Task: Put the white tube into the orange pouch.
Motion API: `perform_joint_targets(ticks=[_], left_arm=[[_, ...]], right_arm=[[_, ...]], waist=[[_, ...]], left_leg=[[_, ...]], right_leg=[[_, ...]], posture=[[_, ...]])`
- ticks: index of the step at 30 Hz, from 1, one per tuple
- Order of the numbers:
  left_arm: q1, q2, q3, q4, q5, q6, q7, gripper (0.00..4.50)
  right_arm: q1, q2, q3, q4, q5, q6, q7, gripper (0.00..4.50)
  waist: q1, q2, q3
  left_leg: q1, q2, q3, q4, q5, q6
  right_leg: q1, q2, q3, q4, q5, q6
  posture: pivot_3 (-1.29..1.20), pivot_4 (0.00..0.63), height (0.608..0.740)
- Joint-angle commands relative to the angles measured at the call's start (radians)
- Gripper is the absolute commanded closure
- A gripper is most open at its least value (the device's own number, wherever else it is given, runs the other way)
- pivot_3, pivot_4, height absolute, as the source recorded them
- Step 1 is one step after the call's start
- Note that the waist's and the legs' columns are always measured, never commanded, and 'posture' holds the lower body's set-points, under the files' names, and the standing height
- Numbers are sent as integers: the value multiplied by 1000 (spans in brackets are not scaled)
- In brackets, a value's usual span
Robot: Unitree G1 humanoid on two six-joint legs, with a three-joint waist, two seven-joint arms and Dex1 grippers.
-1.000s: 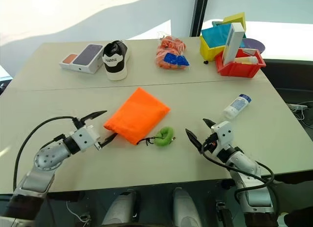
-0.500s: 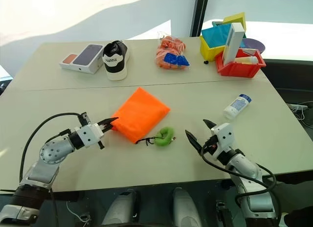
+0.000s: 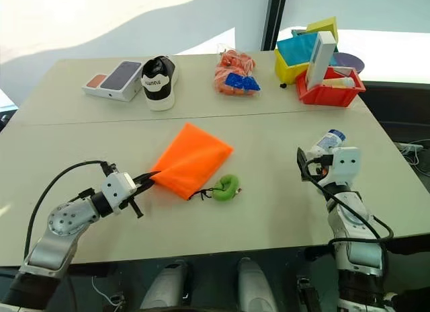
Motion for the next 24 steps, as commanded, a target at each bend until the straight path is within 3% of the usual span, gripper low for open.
perform_joint_targets(ticks=[1,11,22,24], left_arm=[[27,35,35,-128,-86,115,-35,4456],[9,15,15,-129,-66,185,-31,4456],[-5,-20,12,-103,-48,178,-29,4456],[-11,-25,11,-97,-47,176,-30,4500]], right_arm=[[-67,17,-20,59,-46,31,-97,0],[-218,92,-5,256,-121,10,-250,0],[-264,122,-30,352,-125,-74,-340,0],[-265,124,-30,353,-125,-81,-342,550]], waist=[[0,0,0],[1,2,-1],[-1,2,-1],[-1,2,-1]], left_leg=[[0,0,0,0,0,0],[0,0,0,0,0,0],[1,0,0,0,0,0],[1,0,0,1,0,0]], right_leg=[[0,0,0,0,0,0],[0,1,0,1,0,0],[0,1,1,1,0,0],[0,1,1,1,0,0]], posture=[[0,150,740],[0,150,740],[0,150,740],[0,150,740]])
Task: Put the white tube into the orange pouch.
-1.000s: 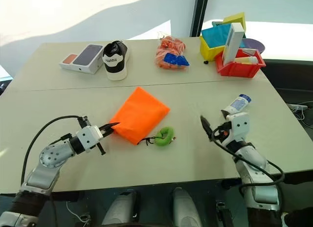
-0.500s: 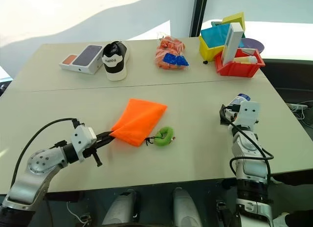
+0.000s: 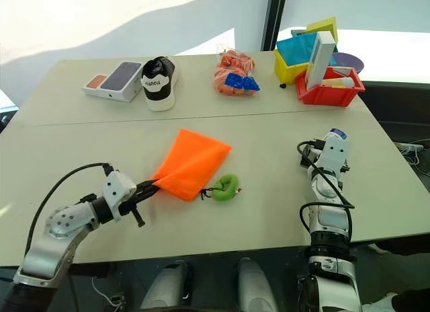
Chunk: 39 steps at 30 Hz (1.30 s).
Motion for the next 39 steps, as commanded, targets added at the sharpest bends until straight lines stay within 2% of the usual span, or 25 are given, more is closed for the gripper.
perform_joint_targets(ticks=[1,4,10,12,15,18,22,25,30,33,39], left_arm=[[-13,-9,-1,-7,1,-16,-1,4500],[-23,-14,-3,2,2,-18,-4,4500],[-36,-19,-4,11,-6,-14,-13,4500],[-41,-17,-3,12,-12,-7,-21,4500],[-56,-15,6,15,-35,26,-34,4500],[-80,-15,17,9,-79,82,-48,4500],[-134,-15,20,13,-144,181,-69,4500],[-179,-3,11,28,-173,242,-99,4500],[-228,15,10,45,-197,305,-137,4500],[-271,24,-8,49,-202,342,-160,4500],[-302,20,-13,49,-209,376,-167,4500]], right_arm=[[-14,8,-15,-6,2,-22,-11,816],[-11,10,-11,-15,0,-24,-12,2309],[14,-10,10,-80,0,-36,45,2309],[36,-27,39,-143,31,-47,153,2309],[115,-88,131,-327,139,-21,435,2309],[219,-186,208,-542,300,99,687,2309],[303,-302,277,-788,538,309,875,2309],[301,-337,377,-871,579,403,915,2309],[297,-325,470,-895,559,451,920,2309],[269,-279,561,-867,473,443,878,2309],[233,-181,622,-855,443,478,807,2309]], waist=[[-1,0,0],[-1,0,0],[-1,0,0],[-1,1,0],[0,2,1],[0,2,1],[4,2,1],[3,1,1],[4,1,1],[4,0,1],[3,0,1]], left_leg=[[0,0,0,0,0,0],[0,0,0,0,0,0],[0,0,0,0,0,0],[0,0,0,0,0,0],[0,0,0,0,0,0],[0,0,-1,0,0,0],[0,1,-2,0,0,0],[0,1,-2,2,0,0],[0,1,-2,2,0,0],[0,0,-2,2,0,0],[-1,0,-2,2,0,0]], right_leg=[[0,0,0,0,0,0],[0,0,0,0,0,0],[0,0,0,0,0,0],[0,0,0,0,0,0],[0,0,0,0,0,0],[0,0,0,0,0,1],[0,1,-1,0,0,1],[1,1,-2,0,-2,2],[1,0,-2,0,-3,4],[1,0,-2,-1,-3,4],[0,0,-2,-1,-2,3]], posture=[[0,150,740],[0,150,740],[0,150,740],[0,150,740],[0,150,740],[0,150,740],[0,150,740],[0,150,740],[0,150,740],[0,150,740],[0,150,740]])
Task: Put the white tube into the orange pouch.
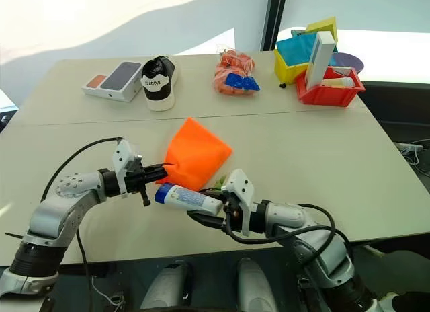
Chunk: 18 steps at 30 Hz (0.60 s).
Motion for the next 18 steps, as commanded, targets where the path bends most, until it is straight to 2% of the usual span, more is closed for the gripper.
perform_joint_targets(ticks=[1,8,18], left_arm=[[-20,5,4,-21,-18,20,-6,4500],[-32,2,4,-32,-27,37,-2,4500],[-47,-20,-2,-31,-26,37,8,4500]], right_arm=[[-21,63,15,-9,-14,6,-58,2309],[-45,113,-29,64,-125,17,-193,2309],[-45,44,-70,55,-195,31,-206,2309]], waist=[[0,0,0],[1,0,0],[0,-1,0]], left_leg=[[0,0,0,0,0,0],[0,0,0,0,0,0],[0,-1,0,0,0,0]], right_leg=[[0,0,0,0,0,0],[-1,0,0,0,0,0],[-1,0,0,0,1,-2]], posture=[[0,150,740],[0,150,740],[0,150,740]])
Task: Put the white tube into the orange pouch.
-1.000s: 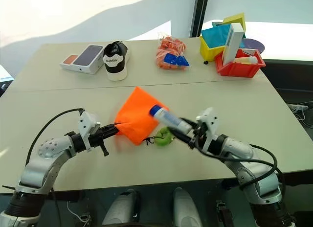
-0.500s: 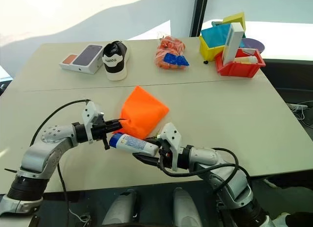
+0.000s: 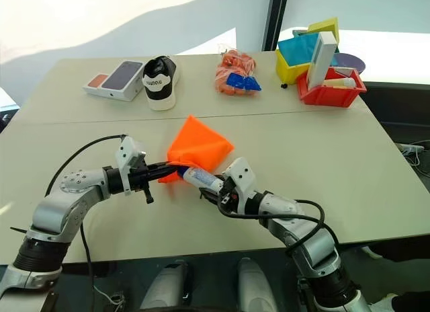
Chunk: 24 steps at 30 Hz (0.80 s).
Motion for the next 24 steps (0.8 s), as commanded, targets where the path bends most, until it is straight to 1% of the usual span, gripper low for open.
perform_joint_targets(ticks=[1,6,9,11,14,17,24], left_arm=[[-12,-4,10,-29,-14,-12,-1,4500],[-20,-17,3,-28,-13,-13,0,4500],[-26,-30,0,-26,-13,-13,5,4500],[-29,-38,-1,-25,-14,-10,8,4500],[-33,-55,-8,-26,-11,-8,16,4500],[-36,-71,-18,-26,-8,-6,25,4500],[-51,-113,-40,-40,-18,6,41,4500]], right_arm=[[-3,-19,-31,-17,-22,1,-8,2309],[-14,-2,-43,-6,-49,-12,-44,2309],[-35,32,-77,24,-81,-30,-108,2309],[-42,45,-85,32,-93,-31,-125,2309],[-51,54,-64,16,-90,-21,-116,2309],[-67,58,-15,0,-99,0,-101,2309],[-129,139,27,46,-135,40,-148,2309]], waist=[[0,0,0],[1,0,0],[2,0,0],[2,0,0],[2,0,0],[1,0,0],[-3,0,0]], left_leg=[[0,0,0,0,0,0],[0,0,0,0,0,0],[0,0,0,0,0,0],[0,0,0,0,0,0],[0,0,0,0,0,0],[0,0,0,0,0,0],[0,0,0,0,0,0]], right_leg=[[0,0,0,0,0,0],[0,0,0,0,0,0],[0,0,0,0,0,0],[0,0,0,0,0,0],[0,0,0,0,0,0],[0,0,0,0,0,1],[0,0,0,0,0,0]], posture=[[0,150,740],[0,150,740],[0,150,740],[0,150,740],[0,150,740],[0,150,740],[0,150,740]])
